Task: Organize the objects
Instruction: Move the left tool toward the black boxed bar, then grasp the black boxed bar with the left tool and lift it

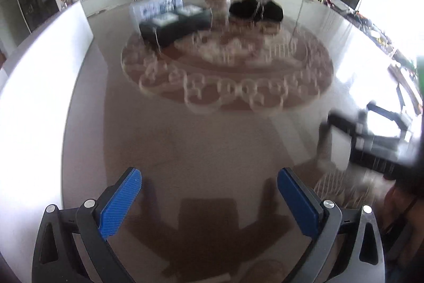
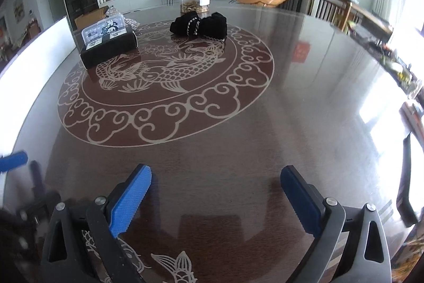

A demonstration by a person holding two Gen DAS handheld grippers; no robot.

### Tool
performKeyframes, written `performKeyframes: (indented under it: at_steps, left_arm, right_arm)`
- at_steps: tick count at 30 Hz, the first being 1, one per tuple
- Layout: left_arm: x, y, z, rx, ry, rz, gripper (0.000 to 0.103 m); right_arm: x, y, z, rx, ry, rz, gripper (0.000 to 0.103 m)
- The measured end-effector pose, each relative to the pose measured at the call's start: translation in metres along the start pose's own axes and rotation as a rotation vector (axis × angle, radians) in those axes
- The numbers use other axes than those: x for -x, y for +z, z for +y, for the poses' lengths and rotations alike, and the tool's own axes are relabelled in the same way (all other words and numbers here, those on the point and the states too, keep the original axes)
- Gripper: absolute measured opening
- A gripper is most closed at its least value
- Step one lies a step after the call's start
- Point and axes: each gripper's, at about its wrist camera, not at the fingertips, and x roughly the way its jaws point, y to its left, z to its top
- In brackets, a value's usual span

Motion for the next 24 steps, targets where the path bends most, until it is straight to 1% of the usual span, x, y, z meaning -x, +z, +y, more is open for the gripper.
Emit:
performKeyframes:
  at_steps: [1,2,4,5,6,7,9,12,16,19,22,24]
  left_arm:
    - [0.001,0.014,0.004,0.010,-0.012,-0.007,0.103]
    - [0.004,0.032,0.010,0.031,-0.041,-0.002,0.103]
    - [0.002,0.064,0.018,0.043,-0.083,0.048,0.103]
    - [-0.002,0.078,0.021,0.034,-0.089,0.075,0.103]
    - [-0.009,0.096,0.023,0.011,-0.080,0.097,0.103]
    - [-0.015,0.110,0.024,-0.022,-0.065,0.102,0.103]
    - [-0.033,0.138,0.021,-0.135,-0.036,0.126,0.103]
    - [-0.067,0.168,0.021,-0.223,-0.037,0.165,0.103]
    - [-0.091,0.192,0.020,-0.281,0.009,0.121,0.103]
    - [-0.107,0.203,0.025,-0.247,0.020,0.108,0.103]
    - [-0.124,0.211,0.030,-0.213,0.027,0.129,0.103]
    - [-0.139,0.209,0.029,-0.215,0.019,0.174,0.103]
  right_arm:
    - [0.000,0.000,-0.001,-0.007,0.004,0.003,0.101]
    - [-0.001,0.000,-0.001,-0.008,0.001,0.005,0.101]
    - [-0.001,0.000,0.000,-0.003,0.003,0.005,0.101]
    - [-0.001,0.000,0.001,-0.004,0.004,0.005,0.101]
    - [-0.001,0.000,0.001,-0.004,0.004,0.005,0.101]
    - [-0.001,0.000,0.001,-0.004,0.004,0.005,0.101]
    - [-0.001,0.000,0.001,-0.003,0.005,0.006,0.102]
    - [-0.001,-0.001,0.001,-0.004,0.005,0.007,0.102]
    - [-0.001,-0.001,0.001,-0.003,0.005,0.007,0.102]
    - [-0.002,-0.001,0.001,-0.003,0.005,0.007,0.102]
    - [-0.001,0.000,0.001,-0.003,0.006,0.008,0.103]
    - [-0.001,0.000,0.002,-0.002,0.006,0.008,0.103]
